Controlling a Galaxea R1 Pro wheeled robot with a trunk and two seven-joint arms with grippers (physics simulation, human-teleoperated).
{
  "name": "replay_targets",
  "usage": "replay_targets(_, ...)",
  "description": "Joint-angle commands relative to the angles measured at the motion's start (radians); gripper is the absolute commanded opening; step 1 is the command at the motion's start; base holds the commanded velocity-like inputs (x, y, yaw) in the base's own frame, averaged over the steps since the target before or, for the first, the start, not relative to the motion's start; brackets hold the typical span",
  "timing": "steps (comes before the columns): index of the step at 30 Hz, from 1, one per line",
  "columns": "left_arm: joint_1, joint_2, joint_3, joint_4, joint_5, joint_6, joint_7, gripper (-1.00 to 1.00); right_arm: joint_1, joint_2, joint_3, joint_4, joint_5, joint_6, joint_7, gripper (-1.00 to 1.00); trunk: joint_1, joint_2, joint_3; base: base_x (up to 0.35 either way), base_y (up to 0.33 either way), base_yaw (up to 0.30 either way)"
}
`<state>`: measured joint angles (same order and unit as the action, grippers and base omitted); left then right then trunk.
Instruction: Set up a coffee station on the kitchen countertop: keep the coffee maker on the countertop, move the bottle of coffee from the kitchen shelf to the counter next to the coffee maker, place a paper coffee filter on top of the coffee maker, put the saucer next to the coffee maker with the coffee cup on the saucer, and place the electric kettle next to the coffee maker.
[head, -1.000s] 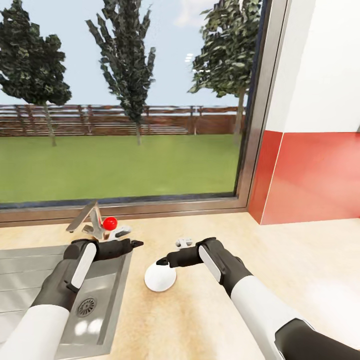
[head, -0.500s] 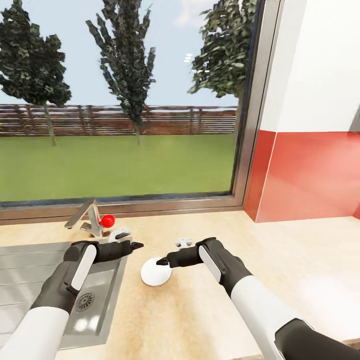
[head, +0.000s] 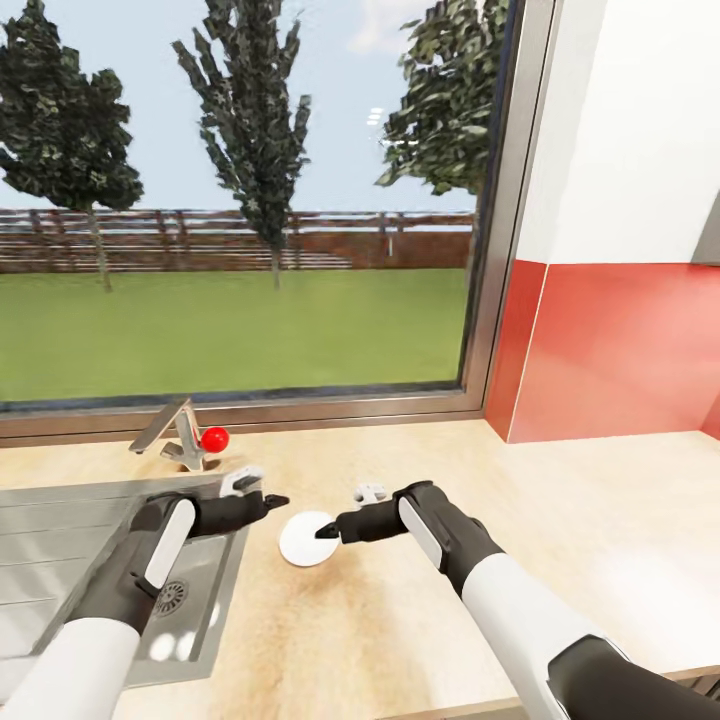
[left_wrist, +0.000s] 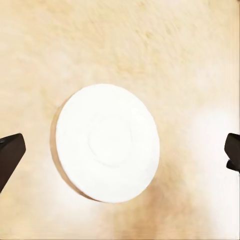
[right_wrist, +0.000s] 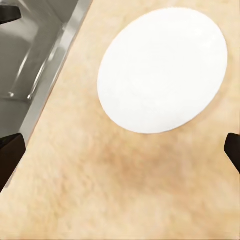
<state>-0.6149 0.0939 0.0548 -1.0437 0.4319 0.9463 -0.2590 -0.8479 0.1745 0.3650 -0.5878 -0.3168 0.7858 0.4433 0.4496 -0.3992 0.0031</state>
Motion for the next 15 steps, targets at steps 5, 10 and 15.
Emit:
replay_targets(5,0.002,0.0,-0.004,0.075,0.04,-0.085,-0.066,1.0,0.0,0.0,0.001,0.003,0.002,0.003,0.004,1.0,0.0,-0.001,0.0,0.0,0.0,0.0)
replay_targets(10,0.001,0.0,-0.005,0.129,0.048,-0.107,-0.116,1.0,0.0,0.0,0.001,0.003,0.002,0.003,0.005,1.0,0.0,-0.001,0.0,0.0,0.0,0.0)
replay_targets(15,0.001,0.0,-0.004,0.139,0.05,-0.111,-0.126,1.0,0.0,0.0,0.001,0.003,0.002,0.002,0.005,1.0,0.0,-0.001,0.0,0.0,0.0,0.0)
